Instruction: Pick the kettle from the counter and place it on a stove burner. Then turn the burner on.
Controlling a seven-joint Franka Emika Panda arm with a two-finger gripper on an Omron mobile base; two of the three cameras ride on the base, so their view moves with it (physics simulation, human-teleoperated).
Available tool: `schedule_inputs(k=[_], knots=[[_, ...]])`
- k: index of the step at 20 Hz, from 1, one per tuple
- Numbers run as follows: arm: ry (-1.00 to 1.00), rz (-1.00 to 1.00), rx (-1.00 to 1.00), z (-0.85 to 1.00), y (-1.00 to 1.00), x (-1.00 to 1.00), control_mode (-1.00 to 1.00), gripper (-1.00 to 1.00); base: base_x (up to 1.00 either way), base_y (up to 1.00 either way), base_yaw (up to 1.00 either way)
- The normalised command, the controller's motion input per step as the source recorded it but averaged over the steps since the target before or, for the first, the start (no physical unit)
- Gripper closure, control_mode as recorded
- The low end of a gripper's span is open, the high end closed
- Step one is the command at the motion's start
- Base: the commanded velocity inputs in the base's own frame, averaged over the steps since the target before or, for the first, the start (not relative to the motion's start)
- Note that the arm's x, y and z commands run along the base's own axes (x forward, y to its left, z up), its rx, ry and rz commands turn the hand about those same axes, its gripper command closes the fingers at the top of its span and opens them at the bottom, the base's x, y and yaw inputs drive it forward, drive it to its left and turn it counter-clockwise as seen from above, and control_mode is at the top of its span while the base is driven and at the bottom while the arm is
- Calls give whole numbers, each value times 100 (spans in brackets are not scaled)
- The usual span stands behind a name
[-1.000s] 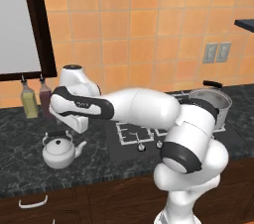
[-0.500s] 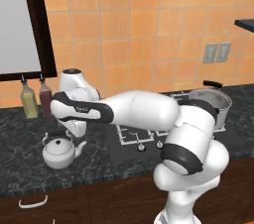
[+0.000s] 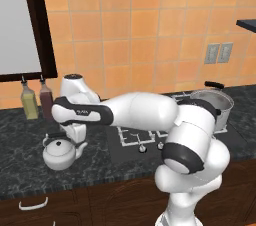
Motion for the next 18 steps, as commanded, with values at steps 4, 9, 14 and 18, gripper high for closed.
schedule_inputs(k=[4, 9, 14, 18], knots=[[5, -7, -5, -4, 16, 0, -100, -100, 0, 0, 0], [8, -6, -5, 0, 17, 0, -100, -100, 0, 0, 0], [2, -1, -1, 0, 5, 0, -100, -100, 0, 0, 0], [0, 0, 0, 0, 0, 0, -100, 100, 0, 0, 0]])
